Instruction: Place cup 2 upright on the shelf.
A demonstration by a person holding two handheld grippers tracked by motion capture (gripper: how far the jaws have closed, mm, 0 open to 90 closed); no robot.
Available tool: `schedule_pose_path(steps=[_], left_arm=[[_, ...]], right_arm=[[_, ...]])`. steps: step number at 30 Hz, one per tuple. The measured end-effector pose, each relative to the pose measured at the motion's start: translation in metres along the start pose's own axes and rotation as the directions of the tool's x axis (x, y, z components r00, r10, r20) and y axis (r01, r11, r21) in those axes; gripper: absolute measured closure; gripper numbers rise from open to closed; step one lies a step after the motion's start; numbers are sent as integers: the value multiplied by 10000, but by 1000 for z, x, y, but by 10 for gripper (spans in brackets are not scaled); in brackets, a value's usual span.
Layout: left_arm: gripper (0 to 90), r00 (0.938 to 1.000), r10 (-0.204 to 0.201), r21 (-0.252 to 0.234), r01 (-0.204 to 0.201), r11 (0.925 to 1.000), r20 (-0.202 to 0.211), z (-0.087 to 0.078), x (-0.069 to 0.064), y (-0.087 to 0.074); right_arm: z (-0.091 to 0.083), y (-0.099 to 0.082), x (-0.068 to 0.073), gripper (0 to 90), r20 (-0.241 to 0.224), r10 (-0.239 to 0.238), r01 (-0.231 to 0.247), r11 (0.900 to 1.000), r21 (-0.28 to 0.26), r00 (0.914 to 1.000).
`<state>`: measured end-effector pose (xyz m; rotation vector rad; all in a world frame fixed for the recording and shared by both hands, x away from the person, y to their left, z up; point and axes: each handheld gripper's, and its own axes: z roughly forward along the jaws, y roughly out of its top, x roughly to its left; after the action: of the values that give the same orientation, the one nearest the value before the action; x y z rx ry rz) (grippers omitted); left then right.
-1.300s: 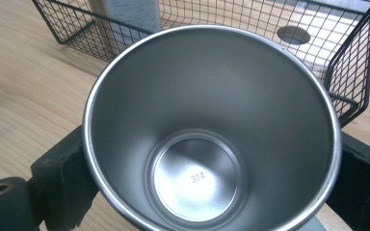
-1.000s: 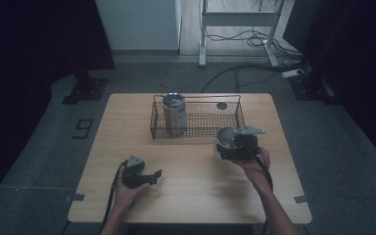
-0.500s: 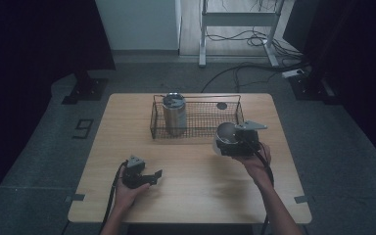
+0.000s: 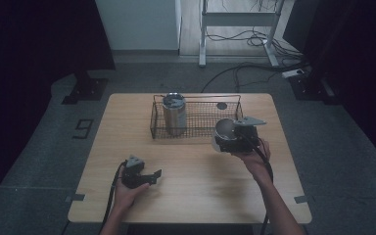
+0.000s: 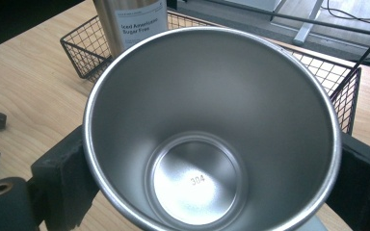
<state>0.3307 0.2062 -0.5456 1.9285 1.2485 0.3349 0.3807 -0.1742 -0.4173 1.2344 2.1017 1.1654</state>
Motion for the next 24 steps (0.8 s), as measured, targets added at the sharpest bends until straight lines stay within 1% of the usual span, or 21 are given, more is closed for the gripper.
schedule_pose_path(steps=[9, 14, 24], left_arm=[[151, 10000, -17, 7, 17, 10000, 9, 0, 0, 0], [151, 10000, -8, 26, 8, 10000, 23, 0, 1, 0], [151, 10000, -39, 36, 39, 10000, 14, -1, 2, 0]], right_arm=[[-1, 10, 1, 69, -77, -115, 114, 9999, -99, 9999], [-1, 17, 0, 69, -244, -35, 32, 9999, -124, 9997], [-2, 32, -2, 69, -223, -59, 54, 9997, -237, 9997]])
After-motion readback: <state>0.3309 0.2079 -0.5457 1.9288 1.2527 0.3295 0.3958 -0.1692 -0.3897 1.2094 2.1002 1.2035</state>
